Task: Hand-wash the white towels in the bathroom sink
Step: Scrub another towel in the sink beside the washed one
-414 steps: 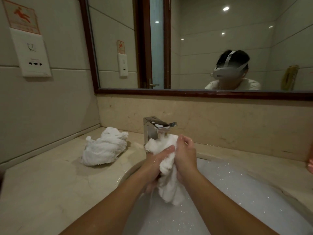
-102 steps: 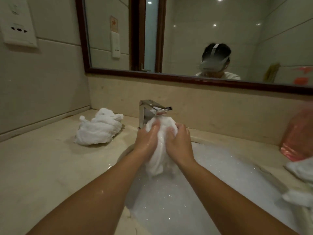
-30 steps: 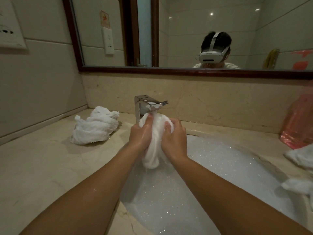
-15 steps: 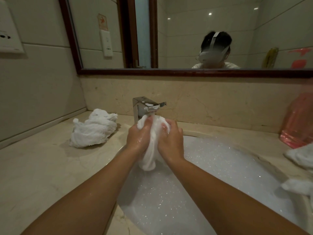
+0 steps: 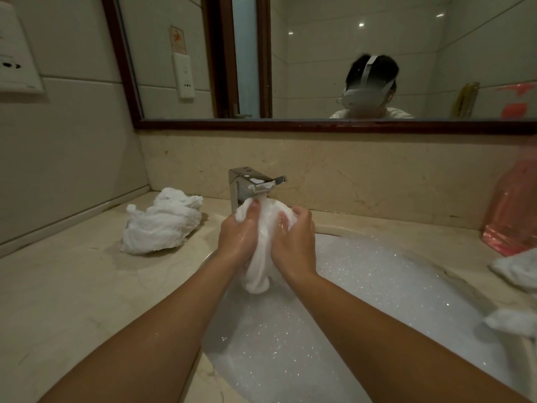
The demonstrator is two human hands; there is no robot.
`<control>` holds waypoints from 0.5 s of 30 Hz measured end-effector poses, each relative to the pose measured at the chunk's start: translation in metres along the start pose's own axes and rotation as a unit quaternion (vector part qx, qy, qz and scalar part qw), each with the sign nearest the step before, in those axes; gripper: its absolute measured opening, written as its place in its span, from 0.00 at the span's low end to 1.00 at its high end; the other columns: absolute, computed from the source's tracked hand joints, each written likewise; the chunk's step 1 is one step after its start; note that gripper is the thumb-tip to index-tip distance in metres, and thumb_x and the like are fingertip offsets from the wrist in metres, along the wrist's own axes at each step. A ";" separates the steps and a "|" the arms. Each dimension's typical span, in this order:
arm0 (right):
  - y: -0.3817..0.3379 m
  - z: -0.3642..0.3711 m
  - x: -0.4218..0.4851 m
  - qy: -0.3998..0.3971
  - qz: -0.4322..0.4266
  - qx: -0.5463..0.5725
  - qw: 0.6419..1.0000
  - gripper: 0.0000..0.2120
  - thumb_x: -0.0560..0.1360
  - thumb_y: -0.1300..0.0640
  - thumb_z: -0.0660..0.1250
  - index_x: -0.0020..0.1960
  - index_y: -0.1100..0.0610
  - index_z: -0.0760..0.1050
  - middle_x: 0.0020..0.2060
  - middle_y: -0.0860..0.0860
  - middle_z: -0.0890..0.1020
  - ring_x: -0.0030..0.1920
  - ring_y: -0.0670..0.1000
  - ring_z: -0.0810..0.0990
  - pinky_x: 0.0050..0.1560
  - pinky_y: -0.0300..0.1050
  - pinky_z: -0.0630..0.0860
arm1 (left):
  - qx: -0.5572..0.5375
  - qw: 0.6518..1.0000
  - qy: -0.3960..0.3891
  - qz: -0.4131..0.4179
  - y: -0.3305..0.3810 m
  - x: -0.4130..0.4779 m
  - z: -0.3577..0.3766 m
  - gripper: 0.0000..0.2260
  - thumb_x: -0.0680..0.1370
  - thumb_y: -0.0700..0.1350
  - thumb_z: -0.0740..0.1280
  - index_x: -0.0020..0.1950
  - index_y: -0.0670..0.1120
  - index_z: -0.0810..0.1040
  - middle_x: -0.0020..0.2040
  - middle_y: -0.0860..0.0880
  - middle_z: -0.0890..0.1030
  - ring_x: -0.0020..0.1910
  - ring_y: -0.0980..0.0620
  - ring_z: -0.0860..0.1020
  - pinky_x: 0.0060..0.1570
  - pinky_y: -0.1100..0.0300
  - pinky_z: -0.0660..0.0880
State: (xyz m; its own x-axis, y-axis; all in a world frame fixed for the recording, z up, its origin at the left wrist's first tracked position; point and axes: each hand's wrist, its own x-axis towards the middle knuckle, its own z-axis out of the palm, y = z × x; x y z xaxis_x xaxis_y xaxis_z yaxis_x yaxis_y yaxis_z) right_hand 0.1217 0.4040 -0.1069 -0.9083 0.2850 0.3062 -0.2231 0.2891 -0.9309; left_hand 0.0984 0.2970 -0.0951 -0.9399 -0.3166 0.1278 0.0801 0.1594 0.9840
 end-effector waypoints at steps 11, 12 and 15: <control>-0.003 0.002 0.003 0.004 0.058 0.109 0.992 0.15 0.83 0.40 0.65 0.65 0.47 0.74 0.55 0.46 0.83 0.54 0.49 0.83 0.49 0.44 0.79 | -0.232 0.962 0.046 -0.135 0.000 0.009 -0.005 0.29 0.74 0.69 0.68 0.56 0.45 0.84 0.46 0.43 0.88 0.46 0.40 0.88 0.55 0.40 0.83; -0.003 0.004 0.001 -0.014 0.056 0.103 0.993 0.17 0.84 0.39 0.63 0.69 0.44 0.74 0.58 0.45 0.83 0.57 0.49 0.82 0.53 0.45 0.80 | -0.257 0.956 0.048 -0.137 -0.001 0.010 -0.006 0.33 0.71 0.71 0.68 0.57 0.44 0.84 0.47 0.42 0.88 0.46 0.40 0.88 0.56 0.39 0.83; -0.002 0.017 0.000 -0.054 0.116 0.142 0.982 0.27 0.84 0.35 0.60 0.80 0.43 0.64 0.70 0.46 0.77 0.67 0.53 0.78 0.68 0.54 0.77 | -0.296 0.944 0.051 -0.135 -0.011 0.019 -0.005 0.43 0.60 0.76 0.68 0.59 0.44 0.84 0.50 0.41 0.88 0.48 0.38 0.87 0.58 0.38 0.82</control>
State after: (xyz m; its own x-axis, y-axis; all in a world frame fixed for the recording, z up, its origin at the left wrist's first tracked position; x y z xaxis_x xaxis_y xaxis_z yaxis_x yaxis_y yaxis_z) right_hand 0.1159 0.3876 -0.1085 -0.9750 0.2107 0.0700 -0.0809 -0.0433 -0.9958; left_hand 0.0818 0.2843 -0.1028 -0.9179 -0.3648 -0.1562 0.0423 -0.4814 0.8755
